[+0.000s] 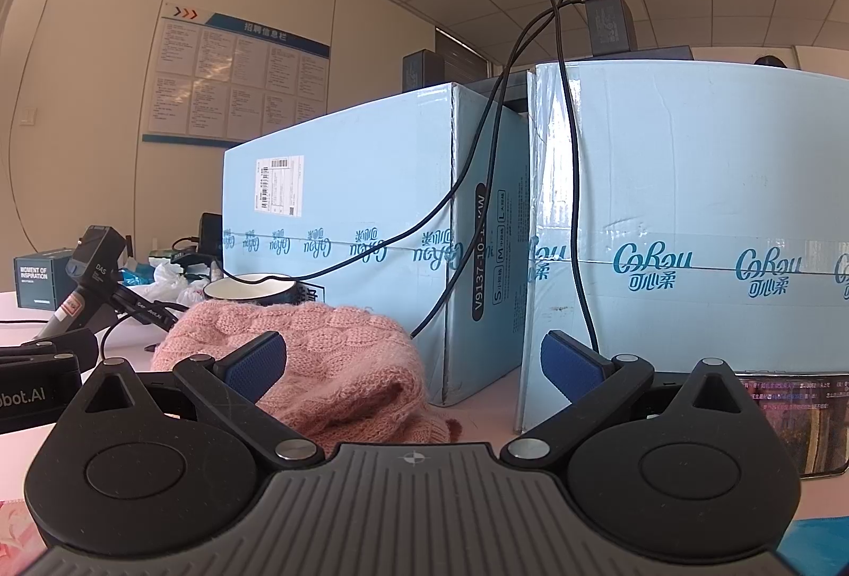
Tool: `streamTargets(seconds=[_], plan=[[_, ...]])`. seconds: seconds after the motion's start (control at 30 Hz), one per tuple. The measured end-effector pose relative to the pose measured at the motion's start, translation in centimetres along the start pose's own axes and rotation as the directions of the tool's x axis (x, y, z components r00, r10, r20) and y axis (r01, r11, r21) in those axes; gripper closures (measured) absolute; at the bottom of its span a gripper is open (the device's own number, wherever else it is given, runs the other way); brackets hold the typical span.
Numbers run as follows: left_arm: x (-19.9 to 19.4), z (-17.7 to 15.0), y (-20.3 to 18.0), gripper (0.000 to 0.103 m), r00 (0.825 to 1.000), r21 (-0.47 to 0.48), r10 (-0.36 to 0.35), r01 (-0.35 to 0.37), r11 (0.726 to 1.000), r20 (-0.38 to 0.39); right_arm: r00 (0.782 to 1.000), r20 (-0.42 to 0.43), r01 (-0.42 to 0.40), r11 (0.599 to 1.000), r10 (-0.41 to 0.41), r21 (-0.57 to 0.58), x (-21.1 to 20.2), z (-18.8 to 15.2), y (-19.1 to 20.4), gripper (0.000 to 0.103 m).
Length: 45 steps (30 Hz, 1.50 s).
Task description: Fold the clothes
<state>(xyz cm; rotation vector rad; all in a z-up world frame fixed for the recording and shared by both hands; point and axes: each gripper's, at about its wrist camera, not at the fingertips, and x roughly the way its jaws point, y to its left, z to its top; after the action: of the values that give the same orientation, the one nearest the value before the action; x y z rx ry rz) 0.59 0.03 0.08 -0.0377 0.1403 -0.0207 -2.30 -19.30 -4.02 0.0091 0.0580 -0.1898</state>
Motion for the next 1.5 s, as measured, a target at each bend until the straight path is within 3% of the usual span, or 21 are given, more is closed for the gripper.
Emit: streamTargets(seconds=[1.2,1.5], plan=[[-0.20,0.02,0.01,0.000,1.000,0.003,0.000,0.000,1.000,-0.001,1.000,0.004,0.001,1.000,-0.001,0.002,-0.04,-0.03,-0.06,0.000],[-0.99,-0.04,-0.68,0.000,0.996,0.038,0.073,-0.075,0.996,0.045,0.999,0.036,0.025,1.000,-0.024,-0.005,-0.58,0.02,0.03,0.000]])
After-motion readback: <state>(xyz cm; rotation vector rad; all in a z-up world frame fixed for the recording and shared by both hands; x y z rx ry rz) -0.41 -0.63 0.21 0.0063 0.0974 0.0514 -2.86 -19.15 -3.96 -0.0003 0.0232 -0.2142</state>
